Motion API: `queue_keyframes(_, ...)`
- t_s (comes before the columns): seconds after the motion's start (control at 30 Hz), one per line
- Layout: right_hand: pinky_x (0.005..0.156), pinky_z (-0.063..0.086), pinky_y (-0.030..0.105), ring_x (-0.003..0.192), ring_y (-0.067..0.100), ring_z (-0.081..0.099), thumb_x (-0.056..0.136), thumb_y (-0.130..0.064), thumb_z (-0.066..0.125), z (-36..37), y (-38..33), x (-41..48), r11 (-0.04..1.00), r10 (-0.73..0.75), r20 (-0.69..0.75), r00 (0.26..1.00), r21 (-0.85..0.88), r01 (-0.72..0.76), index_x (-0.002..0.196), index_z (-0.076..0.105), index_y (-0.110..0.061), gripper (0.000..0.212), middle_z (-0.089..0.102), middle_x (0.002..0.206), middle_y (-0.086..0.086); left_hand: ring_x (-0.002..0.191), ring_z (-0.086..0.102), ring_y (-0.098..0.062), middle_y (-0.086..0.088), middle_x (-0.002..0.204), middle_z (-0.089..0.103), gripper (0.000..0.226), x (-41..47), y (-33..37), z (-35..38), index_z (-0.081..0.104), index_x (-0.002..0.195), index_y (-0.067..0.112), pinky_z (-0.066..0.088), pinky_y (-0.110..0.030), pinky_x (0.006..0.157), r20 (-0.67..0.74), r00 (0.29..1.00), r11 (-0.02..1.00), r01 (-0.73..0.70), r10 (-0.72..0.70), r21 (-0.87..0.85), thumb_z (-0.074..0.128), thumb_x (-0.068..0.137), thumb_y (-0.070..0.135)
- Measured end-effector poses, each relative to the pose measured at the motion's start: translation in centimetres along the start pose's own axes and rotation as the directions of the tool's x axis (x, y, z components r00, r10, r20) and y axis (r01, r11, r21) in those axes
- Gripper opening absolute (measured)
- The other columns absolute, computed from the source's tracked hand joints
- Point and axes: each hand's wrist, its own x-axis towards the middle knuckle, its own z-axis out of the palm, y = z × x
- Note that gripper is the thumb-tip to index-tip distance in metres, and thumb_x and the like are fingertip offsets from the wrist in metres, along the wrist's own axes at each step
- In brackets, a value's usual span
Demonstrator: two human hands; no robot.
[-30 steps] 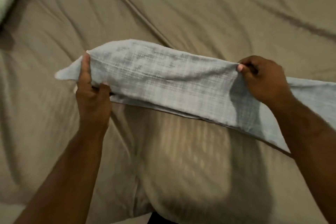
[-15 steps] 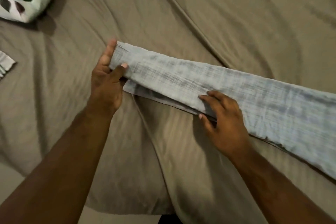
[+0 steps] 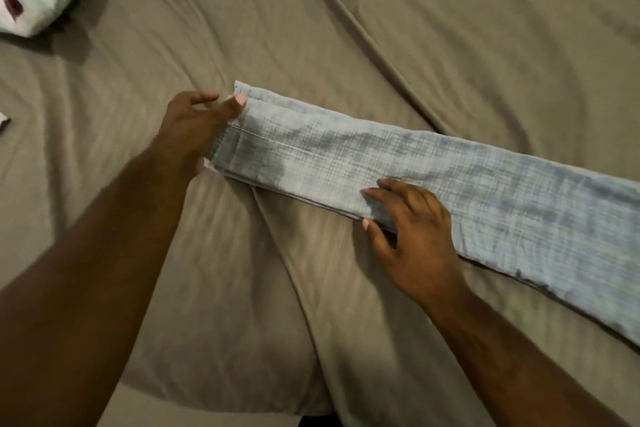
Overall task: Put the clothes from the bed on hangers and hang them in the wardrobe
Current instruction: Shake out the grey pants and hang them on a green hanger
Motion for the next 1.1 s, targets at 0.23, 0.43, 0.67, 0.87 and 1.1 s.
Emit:
queue_keyframes(0.23, 0.113, 0.037, 0.043, 0.134, 0.012, 0.045, 0.097, -0.035, 0.058, -0.3, 0.1, 0.9, 0.992, -0.012, -0.063, 0.998, 0.127, 0.020, 0.134, 0.060, -0.029, 0.038, 0.053, 0.142, -0.009, 0.099, 0.067, -0.009, 0.000, 0.107, 0.068, 0.041, 1.3, -1.5, 0.0, 0.061, 0.124, 0.009, 0.055, -0.028, 0.095, -0.047, 0.948, 0.947, -0.309, 0.314, 0.092, 0.070, 0.084, 0.003)
queue_keyframes(0.43, 0.117, 0.027, 0.026, 0.139, 0.011, 0.038, 0.103, -0.030, 0.056, -1.6, 0.5, 3.6, 0.979, 0.066, -0.211, 0.975, 0.203, -0.022, 0.138, 0.059, -0.019, 0.037, 0.049, 0.149, -0.003, 0.122, 0.051, -0.024, -0.010, 0.129, 0.057, 0.043, -5.4, -1.2, 7.1, 0.058, 0.125, 0.010, 0.038, -0.028, 0.105, -0.077, 0.649, 0.564, -0.589, 0.757, 0.579, 0.056, 0.082, 0.012)
queue_keyframes(0.67, 0.111, 0.025, 0.016, 0.135, 0.012, 0.043, 0.104, -0.032, 0.054, -3.3, 1.9, 3.8, 0.972, 0.052, -0.165, 0.985, 0.237, -0.012, 0.135, 0.061, -0.022, 0.033, 0.053, 0.144, -0.005, 0.132, 0.046, -0.028, 0.000, 0.132, 0.058, 0.039, -4.3, -2.2, 4.8, 0.053, 0.130, 0.023, 0.030, -0.049, 0.110, -0.400, 0.896, 0.839, 0.063, 0.191, 0.540, 0.055, 0.096, 0.041)
queue_keyframes(0.87, 0.107, 0.031, 0.020, 0.125, 0.006, 0.046, 0.104, -0.027, 0.055, -2.7, 2.7, 1.4, 0.963, 0.066, -0.181, 0.981, 0.269, -0.015, 0.128, 0.064, -0.022, 0.026, 0.059, 0.133, -0.005, 0.099, 0.068, -0.023, -0.002, 0.100, 0.073, 0.048, -3.5, -3.1, 1.5, 0.072, 0.107, 0.019, 0.055, -0.043, 0.090, -0.190, 0.956, 0.878, -0.112, 0.223, 0.465, 0.063, 0.087, 0.061)
queue_keyframes(1.1, 0.104, 0.037, 0.034, 0.119, 0.016, 0.051, 0.101, -0.028, 0.055, -1.5, 0.3, 2.0, 0.980, -0.021, -0.219, 0.976, 0.186, 0.063, 0.123, 0.066, -0.018, 0.028, 0.062, 0.125, -0.002, 0.077, 0.057, 0.010, 0.014, 0.083, 0.058, 0.035, -3.6, -2.2, 0.3, 0.063, 0.092, 0.020, 0.046, -0.020, 0.074, -0.166, 0.888, 0.806, -0.293, 0.429, 0.514, 0.058, 0.096, 0.054)
